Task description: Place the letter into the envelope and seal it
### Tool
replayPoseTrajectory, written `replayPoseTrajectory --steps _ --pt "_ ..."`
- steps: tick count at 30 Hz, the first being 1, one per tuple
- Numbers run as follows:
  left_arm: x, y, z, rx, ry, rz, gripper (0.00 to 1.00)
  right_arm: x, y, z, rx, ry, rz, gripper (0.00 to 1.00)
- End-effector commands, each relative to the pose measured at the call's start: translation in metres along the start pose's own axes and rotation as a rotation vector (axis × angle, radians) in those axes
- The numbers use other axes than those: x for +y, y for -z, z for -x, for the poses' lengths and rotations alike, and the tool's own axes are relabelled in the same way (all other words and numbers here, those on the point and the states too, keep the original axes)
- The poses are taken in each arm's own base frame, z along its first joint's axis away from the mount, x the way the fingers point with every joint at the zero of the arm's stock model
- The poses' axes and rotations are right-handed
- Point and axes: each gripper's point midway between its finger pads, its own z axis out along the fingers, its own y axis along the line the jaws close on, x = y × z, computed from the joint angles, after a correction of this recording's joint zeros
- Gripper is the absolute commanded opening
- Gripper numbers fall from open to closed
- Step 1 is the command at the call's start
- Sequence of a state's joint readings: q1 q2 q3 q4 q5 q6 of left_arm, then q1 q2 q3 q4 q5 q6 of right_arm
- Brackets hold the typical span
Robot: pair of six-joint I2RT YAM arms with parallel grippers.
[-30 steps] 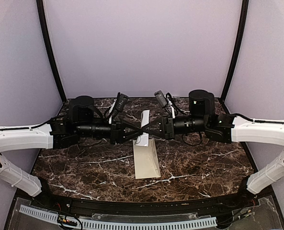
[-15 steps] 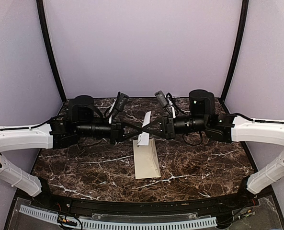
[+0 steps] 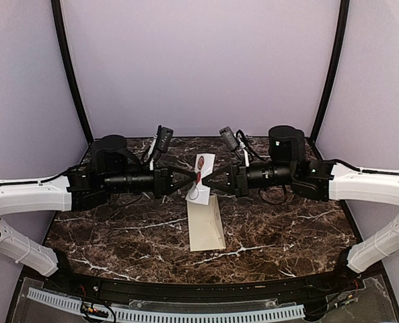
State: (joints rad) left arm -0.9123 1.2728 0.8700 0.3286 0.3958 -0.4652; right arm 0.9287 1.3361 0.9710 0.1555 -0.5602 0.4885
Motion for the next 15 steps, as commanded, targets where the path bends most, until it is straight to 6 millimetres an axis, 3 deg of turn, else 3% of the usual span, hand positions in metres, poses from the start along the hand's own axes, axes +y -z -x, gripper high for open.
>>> replayPoseTrajectory --steps 1,8,9,10,12,14,15 --pt "0.003 0.008 0.007 -0.054 0.004 0.023 0.00 0.011 0.006 0.000 -0.012 0.029 0.024 0.00" --pt "0.006 0.013 0.009 -0.075 0.018 0.042 0.00 0.018 0.008 -0.003 -0.014 0.038 0.069 0.00" --pt "0.005 0.015 0.010 -0.081 0.021 0.045 0.08 0.022 0.009 -0.004 -0.013 0.044 0.092 0.00" --pt "0.006 0.016 0.010 -0.081 0.036 0.045 0.23 0.028 0.010 -0.005 -0.013 0.052 0.123 0.00" --pt "0.001 0.021 0.010 -0.091 0.053 0.016 0.35 0.037 0.013 -0.005 -0.014 0.066 0.170 0.00" --pt "-0.013 0.027 0.010 -0.098 0.057 -0.054 0.57 0.047 0.016 -0.005 -0.011 0.083 0.219 0.00" --pt "-0.023 0.031 0.008 -0.092 0.048 -0.109 0.61 0.053 0.018 -0.005 -0.004 0.092 0.251 0.00"
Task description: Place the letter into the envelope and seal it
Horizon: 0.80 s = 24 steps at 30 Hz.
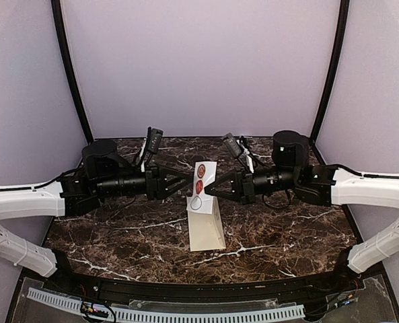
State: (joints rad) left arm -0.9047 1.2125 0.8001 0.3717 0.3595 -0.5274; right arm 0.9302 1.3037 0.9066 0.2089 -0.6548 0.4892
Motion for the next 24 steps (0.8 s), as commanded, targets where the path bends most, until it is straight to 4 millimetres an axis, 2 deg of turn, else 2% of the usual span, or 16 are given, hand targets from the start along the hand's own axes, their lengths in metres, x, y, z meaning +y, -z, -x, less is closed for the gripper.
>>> replayPoseTrajectory --steps 1,2,6,11,13,18,24 --pt "-0.033 0.019 0.007 -0.033 0.001 -0.162 0.68 0.042 0.009 0.012 -0.028 0.089 0.169 0.00" --pt "-0.043 0.022 0.004 -0.011 -0.007 -0.216 0.70 0.048 0.010 0.013 -0.021 0.097 0.194 0.00" --pt "-0.054 0.019 -0.008 0.083 -0.003 -0.281 0.76 0.061 0.013 0.015 -0.013 0.123 0.251 0.00" --pt "-0.072 0.013 -0.014 0.155 -0.015 -0.397 0.75 0.061 0.009 0.012 0.028 0.120 0.262 0.00" --pt "-0.079 0.011 -0.011 0.159 -0.023 -0.438 0.67 0.061 0.007 0.011 0.035 0.122 0.265 0.00" --pt "-0.083 0.010 -0.012 0.161 -0.019 -0.479 0.33 0.056 0.005 0.012 0.036 0.121 0.238 0.00" --pt "-0.082 0.012 -0.011 0.133 -0.026 -0.475 0.04 0.043 0.002 0.010 0.050 0.099 0.172 0.00"
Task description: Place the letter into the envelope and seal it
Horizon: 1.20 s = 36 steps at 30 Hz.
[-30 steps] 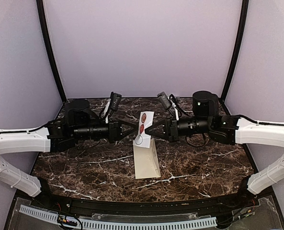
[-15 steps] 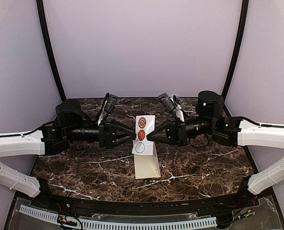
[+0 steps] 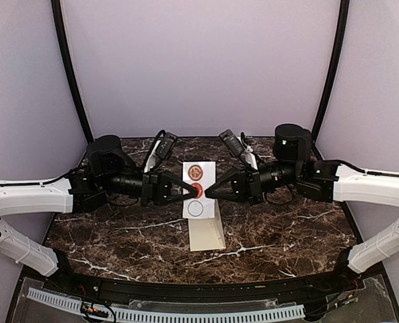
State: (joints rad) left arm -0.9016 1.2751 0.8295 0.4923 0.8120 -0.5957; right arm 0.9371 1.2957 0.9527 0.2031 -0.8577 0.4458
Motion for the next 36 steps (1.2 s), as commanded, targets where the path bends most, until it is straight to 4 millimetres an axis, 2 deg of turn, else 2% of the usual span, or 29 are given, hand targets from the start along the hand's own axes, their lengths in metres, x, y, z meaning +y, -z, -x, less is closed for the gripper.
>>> replayPoseTrajectory --steps 1,4,10,16,36 --pt "-0.016 0.002 0.009 -0.034 -0.058 -0.053 0.01 -0.006 -0.003 0.007 -0.001 0.013 -0.046 0.00" --pt "-0.015 0.001 0.009 -0.036 -0.056 -0.053 0.00 -0.012 -0.005 0.009 -0.002 0.005 -0.064 0.00" --pt "-0.011 0.001 0.009 -0.040 -0.050 -0.041 0.00 -0.005 -0.006 0.016 -0.041 0.003 -0.021 0.04" --pt "-0.009 0.001 0.011 -0.051 -0.053 -0.024 0.00 -0.002 -0.006 0.017 -0.049 0.005 -0.016 0.00" --pt "-0.011 0.000 0.014 -0.059 -0.060 -0.032 0.00 -0.029 -0.019 0.020 -0.058 -0.038 -0.118 0.00"
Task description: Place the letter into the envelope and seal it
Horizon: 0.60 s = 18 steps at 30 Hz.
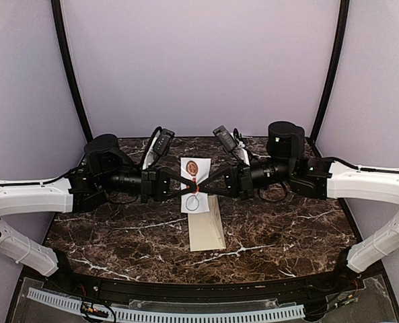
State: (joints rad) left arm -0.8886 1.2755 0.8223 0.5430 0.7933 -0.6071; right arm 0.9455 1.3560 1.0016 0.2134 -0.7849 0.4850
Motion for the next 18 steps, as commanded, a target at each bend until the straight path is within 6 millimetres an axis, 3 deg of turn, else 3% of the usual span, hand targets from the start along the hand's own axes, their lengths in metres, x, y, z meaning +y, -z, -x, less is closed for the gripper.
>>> replayPoseTrajectory --steps 1,18 --pt "-0.014 -0.002 0.004 -0.018 -0.041 -0.042 0.00 -0.013 -0.008 0.009 -0.038 -0.002 -0.072 0.00" --pt "-0.023 0.004 0.006 -0.044 -0.061 -0.064 0.00 -0.037 0.012 0.014 -0.105 -0.044 -0.200 0.00"
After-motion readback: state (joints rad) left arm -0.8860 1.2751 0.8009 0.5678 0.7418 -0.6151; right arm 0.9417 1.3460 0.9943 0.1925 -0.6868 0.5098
